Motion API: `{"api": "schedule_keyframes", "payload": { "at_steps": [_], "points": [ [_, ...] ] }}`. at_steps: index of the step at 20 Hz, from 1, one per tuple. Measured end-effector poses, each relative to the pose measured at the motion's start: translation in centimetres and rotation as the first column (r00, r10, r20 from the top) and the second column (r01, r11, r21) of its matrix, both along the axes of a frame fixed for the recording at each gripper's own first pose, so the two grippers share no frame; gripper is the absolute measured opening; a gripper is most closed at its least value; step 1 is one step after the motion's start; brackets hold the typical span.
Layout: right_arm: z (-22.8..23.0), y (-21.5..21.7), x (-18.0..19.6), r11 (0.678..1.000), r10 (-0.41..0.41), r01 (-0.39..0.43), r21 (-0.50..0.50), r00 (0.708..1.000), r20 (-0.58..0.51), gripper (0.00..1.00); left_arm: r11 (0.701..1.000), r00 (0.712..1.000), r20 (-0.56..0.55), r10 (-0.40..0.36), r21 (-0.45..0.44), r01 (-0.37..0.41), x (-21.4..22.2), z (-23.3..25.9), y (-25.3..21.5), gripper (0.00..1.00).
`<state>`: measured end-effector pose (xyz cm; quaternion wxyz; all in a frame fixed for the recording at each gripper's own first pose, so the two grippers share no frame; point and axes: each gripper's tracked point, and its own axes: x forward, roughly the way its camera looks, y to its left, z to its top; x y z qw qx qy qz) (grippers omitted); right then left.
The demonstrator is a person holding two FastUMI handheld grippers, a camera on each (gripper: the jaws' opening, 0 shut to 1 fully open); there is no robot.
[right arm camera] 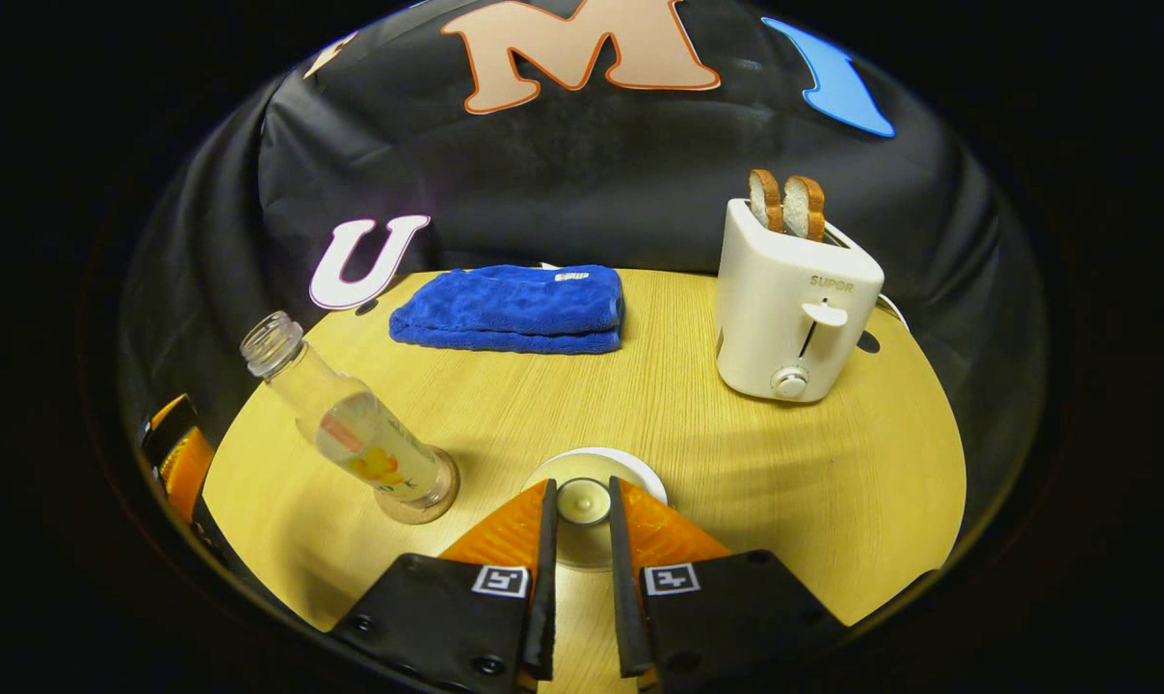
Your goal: Open the teacup lid with one hand, grasp the water bottle and pour water into the teacup with the other hand; after pouring, place the water bottle on the coaster and then close the teacup lid.
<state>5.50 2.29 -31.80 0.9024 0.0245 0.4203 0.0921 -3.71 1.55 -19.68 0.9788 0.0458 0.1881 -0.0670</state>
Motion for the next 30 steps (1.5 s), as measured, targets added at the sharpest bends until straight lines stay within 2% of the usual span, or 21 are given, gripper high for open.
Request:
{"api": "schedule_keyframes", "payload": {
  "at_steps": [2, 3, 4, 5, 6, 7, 9, 10, 11, 14, 17, 19, 21, 23, 27, 28, 30],
  "points": [
    [-0.3, -0.1, 0.2, 1.000, -0.005, 0.005, -0.004, 1.000, -0.010, 0.29, 1.000, 1.000, 0.008, 0.008, 0.006, -0.008, -0.1, 0.4, 0.6, 0.96],
    [-0.5, -0.2, 0.3, 1.000, -0.006, 0.006, -0.009, 1.000, -0.019, 0.26, 1.000, 1.000, 0.008, 0.012, 0.005, -0.012, 0.0, 0.6, 0.8, 0.97],
    [-0.6, 0.0, 0.2, 1.000, -0.009, 0.009, -0.006, 1.000, -0.025, 0.33, 1.000, 1.000, 0.011, 0.017, -0.001, -0.017, 0.1, 0.8, 1.0, 0.97],
    [-0.7, 0.0, 0.3, 1.000, -0.010, 0.010, -0.007, 1.000, -0.028, 0.26, 1.000, 1.000, 0.014, 0.019, -0.003, -0.019, 0.1, 0.9, 1.1, 0.96],
    [-0.7, 0.0, 0.3, 1.000, -0.010, 0.009, -0.010, 0.999, -0.033, 0.29, 1.000, 1.000, 0.018, 0.020, -0.003, -0.020, 0.2, 1.0, 1.3, 0.97],
    [-0.8, 0.0, 0.3, 1.000, -0.011, 0.010, -0.012, 0.999, -0.039, 0.26, 1.000, 1.000, 0.020, 0.019, -0.002, -0.019, 0.2, 1.2, 1.3, 0.97],
    [-0.8, 0.0, 0.3, 1.000, -0.015, 0.014, -0.013, 0.998, -0.059, 0.28, 1.000, 1.000, 0.029, 0.013, -0.008, -0.013, 0.6, 1.5, 1.1, 0.97],
    [-0.8, 0.0, 0.1, 1.000, -0.018, 0.018, -0.009, 0.997, -0.070, 0.39, 1.000, 0.999, 0.036, 0.010, -0.011, -0.010, 0.7, 1.7, 1.0, 0.97],
    [-0.7, -0.1, 0.1, 1.000, -0.021, 0.020, -0.008, 0.997, -0.072, 0.39, 1.000, 0.999, 0.044, 0.007, -0.014, -0.006, 0.9, 2.0, 1.0, 0.97],
    [0.5, 0.2, -0.1, 1.000, -0.011, 0.011, 0.006, 0.999, -0.045, 0.62, 1.000, 0.998, 0.064, -0.007, -0.024, 0.008, 1.3, 3.0, 0.5, 0.97],
    [4.2, 0.3, 0.3, 1.000, -0.010, 0.009, 0.018, 0.998, 0.067, 0.85, 0.999, 0.995, 0.100, -0.014, -0.043, 0.019, 2.0, 5.2, -0.5, 0.96],
    [7.6, 0.3, 0.3, 0.999, -0.021, 0.015, 0.031, 0.984, 0.176, 0.91, 0.998, 0.991, 0.132, -0.020, -0.065, 0.028, 2.7, 6.8, -1.2, 1.00],
    [11.9, 0.1, 0.0, 0.998, -0.044, 0.032, 0.045, 0.951, 0.305, 0.96, 0.997, 0.985, 0.170, -0.020, -0.071, 0.032, 3.5, 8.9, -1.5, 0.96],
    [16.5, -0.7, -0.4, 0.997, -0.077, 0.061, 0.051, 0.899, 0.432, 0.99, 0.997, 0.977, 0.212, -0.023, -0.066, 0.037, 4.2, 11.0, -1.8, 0.96],
    [25.3, -3.2, -2.0, 0.989, -0.130, 0.144, 0.029, 0.762, 0.634, 0.97, 0.997, 0.951, 0.308, -0.025, -0.059, 0.046, 5.0, 15.8, -2.3, 0.99],
    [27.3, -3.8, -2.5, 0.985, -0.147, 0.167, 0.035, 0.728, 0.670, 0.98, 0.997, 0.946, 0.325, -0.022, -0.060, 0.044, 5.1, 16.6, -2.4, 0.96],
    [30.2, -5.0, -3.7, 0.976, -0.184, 0.212, 0.053, 0.667, 0.722, 0.98, 0.998, 0.938, 0.347, -0.011, -0.060, 0.034, 5.3, 17.8, -2.2, 0.95]
  ]
}}
